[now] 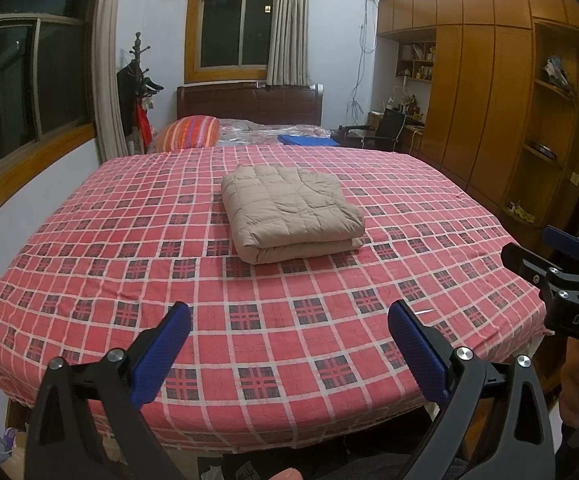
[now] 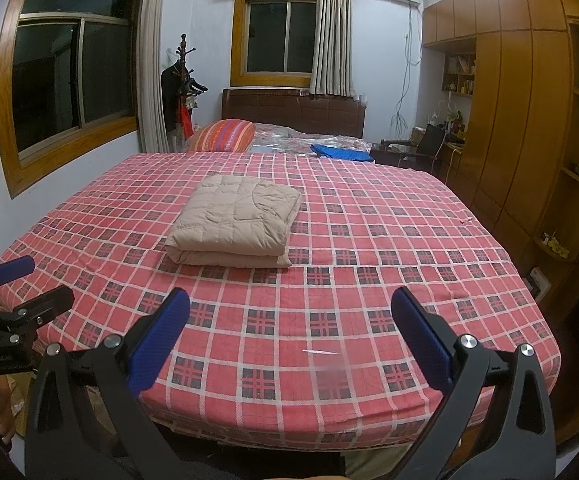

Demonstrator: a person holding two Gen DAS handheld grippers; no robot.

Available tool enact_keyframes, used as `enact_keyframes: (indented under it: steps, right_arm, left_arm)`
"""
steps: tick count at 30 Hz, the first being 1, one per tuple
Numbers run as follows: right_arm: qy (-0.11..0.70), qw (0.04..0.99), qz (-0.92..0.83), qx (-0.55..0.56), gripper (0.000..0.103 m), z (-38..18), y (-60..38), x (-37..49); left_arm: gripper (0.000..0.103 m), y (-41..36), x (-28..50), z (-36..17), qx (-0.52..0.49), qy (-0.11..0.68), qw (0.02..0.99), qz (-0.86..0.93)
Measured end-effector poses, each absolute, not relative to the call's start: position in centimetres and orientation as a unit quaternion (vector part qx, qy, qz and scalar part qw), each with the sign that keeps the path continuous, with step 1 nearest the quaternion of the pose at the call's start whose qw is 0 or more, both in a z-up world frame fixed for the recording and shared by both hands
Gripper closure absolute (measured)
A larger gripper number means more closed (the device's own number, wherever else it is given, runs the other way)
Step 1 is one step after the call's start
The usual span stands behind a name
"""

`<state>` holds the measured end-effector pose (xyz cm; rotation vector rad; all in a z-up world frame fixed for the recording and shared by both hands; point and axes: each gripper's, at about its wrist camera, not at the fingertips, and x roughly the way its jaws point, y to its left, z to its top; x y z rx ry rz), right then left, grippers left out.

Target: Fold large clothes

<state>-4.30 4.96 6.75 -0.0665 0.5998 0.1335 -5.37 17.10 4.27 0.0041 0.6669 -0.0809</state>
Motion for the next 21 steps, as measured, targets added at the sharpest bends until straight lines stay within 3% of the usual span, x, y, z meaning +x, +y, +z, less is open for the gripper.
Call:
enact_keyframes:
  steps: [21]
  right_arm:
    - [0.294,0.953,0.065,-0.034,0.003,6.84,4.92,-4.22]
  left_arm:
    - [0.004,16.96,-5.5,4.27,0.002,0.327,0.944,-0.039]
